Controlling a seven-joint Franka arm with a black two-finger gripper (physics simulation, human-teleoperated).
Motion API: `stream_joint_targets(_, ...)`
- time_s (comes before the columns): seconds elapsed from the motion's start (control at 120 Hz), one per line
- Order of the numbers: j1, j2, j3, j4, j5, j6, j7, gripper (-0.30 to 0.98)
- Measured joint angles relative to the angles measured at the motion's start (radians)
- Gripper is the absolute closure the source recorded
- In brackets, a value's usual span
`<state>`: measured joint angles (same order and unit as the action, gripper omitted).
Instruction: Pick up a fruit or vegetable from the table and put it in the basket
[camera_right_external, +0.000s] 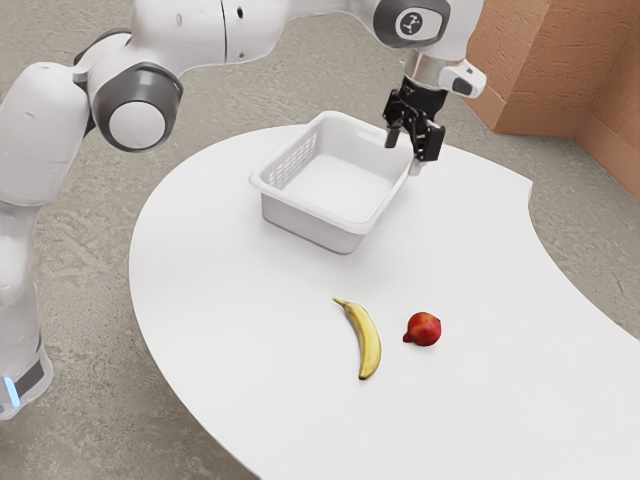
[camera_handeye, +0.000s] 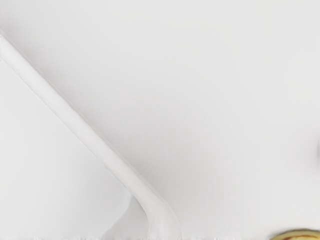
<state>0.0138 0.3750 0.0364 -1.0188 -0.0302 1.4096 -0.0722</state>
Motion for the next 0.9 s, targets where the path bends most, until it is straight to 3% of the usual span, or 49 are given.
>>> stream_joint_targets(0.317, -0.075, -0.075, -0.011, 0.006, 0.046, -0.056, -0.020, 0.00)
stream_joint_targets(0.5, -0.072, -0.077, -0.012, 0.004, 0.119, -0.109, -0.022, 0.00)
stream_joint_targets(0.733, -0.070, -0.077, -0.010, 0.004, 0.100, -0.160, 0.095, 0.01)
stream_joint_targets(0.833, -0.031, -0.049, -0.003, 0.002, 0.020, -0.125, 0.237, 0.01)
stream_joint_targets(0.9, -0.019, -0.040, -0.005, 0.000, 0.011, -0.101, 0.353, 0.00)
